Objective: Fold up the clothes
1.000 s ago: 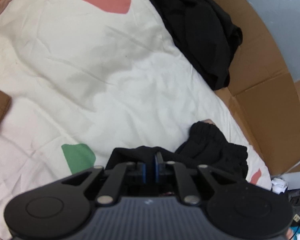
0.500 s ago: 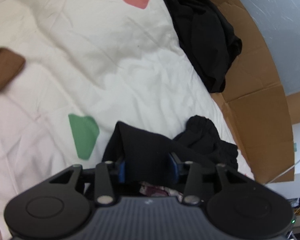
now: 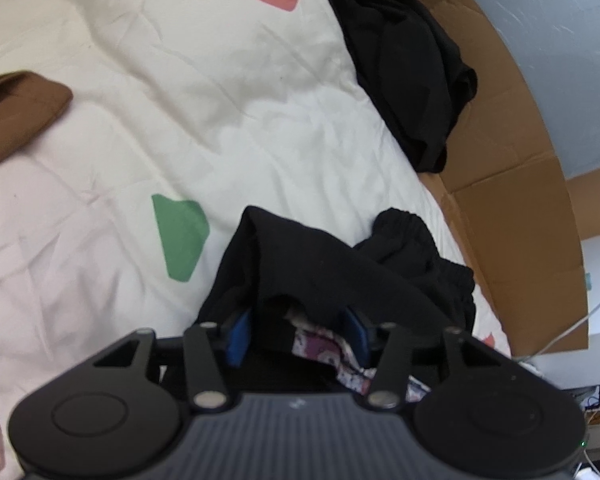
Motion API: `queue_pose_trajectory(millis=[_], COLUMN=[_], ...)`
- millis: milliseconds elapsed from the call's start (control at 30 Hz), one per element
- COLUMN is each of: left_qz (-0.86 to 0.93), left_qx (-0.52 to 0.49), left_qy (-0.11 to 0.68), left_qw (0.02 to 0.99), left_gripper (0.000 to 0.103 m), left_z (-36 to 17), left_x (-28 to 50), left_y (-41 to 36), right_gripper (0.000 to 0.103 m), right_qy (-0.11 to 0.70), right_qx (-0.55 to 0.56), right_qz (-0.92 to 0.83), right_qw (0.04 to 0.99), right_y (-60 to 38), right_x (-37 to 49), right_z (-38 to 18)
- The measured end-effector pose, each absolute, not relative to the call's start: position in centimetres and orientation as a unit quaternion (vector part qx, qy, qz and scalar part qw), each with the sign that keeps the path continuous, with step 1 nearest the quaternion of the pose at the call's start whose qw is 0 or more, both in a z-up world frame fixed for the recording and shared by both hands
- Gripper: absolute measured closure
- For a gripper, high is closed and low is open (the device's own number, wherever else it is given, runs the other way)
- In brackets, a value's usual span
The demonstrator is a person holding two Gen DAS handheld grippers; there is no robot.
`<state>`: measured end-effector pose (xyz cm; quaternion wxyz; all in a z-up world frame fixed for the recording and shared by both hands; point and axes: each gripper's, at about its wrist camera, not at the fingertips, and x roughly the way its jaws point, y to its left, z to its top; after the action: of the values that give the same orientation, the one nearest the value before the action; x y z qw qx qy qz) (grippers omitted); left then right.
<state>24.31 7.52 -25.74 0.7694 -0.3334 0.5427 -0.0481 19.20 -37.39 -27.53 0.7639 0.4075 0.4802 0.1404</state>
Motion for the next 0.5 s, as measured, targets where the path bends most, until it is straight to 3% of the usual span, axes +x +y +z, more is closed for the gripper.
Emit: queue_pose_trajectory(millis=[133, 200, 300, 500], left_qz=[-0.053, -0.066, -0.073, -0.08], left_qx=[-0.334, -0.335, -0.342, -0.313], left_qy=[0.542, 0.541, 0.536, 0.514], left_qw=[0.769, 0.768, 0.768, 0.795], left_gripper=[0.052, 0.077, 0.086, 0.092], left_z=[-26.2, -26.3, -25.9, -23.6], left_x=[24.5, 24.6, 24.6, 25.7], left_y=[7.1, 7.0, 7.2, 6.9], right_gripper=[0.064, 0.073, 0.086, 0.092], right_qy=[0.485, 0.486, 0.483, 0.463], right_qx=[0.406, 0.403, 0.401, 0.394], right_qz=[0.154, 0.162, 0.173, 0.183], right_qw=[0.759, 0.758, 0.759, 0.773], right_y=[-36.9, -36.6, -36.3, -36.2], right_x=[19.4, 19.6, 19.8, 20.6], right_z=[-27.7, -27.6, -27.1, -25.4])
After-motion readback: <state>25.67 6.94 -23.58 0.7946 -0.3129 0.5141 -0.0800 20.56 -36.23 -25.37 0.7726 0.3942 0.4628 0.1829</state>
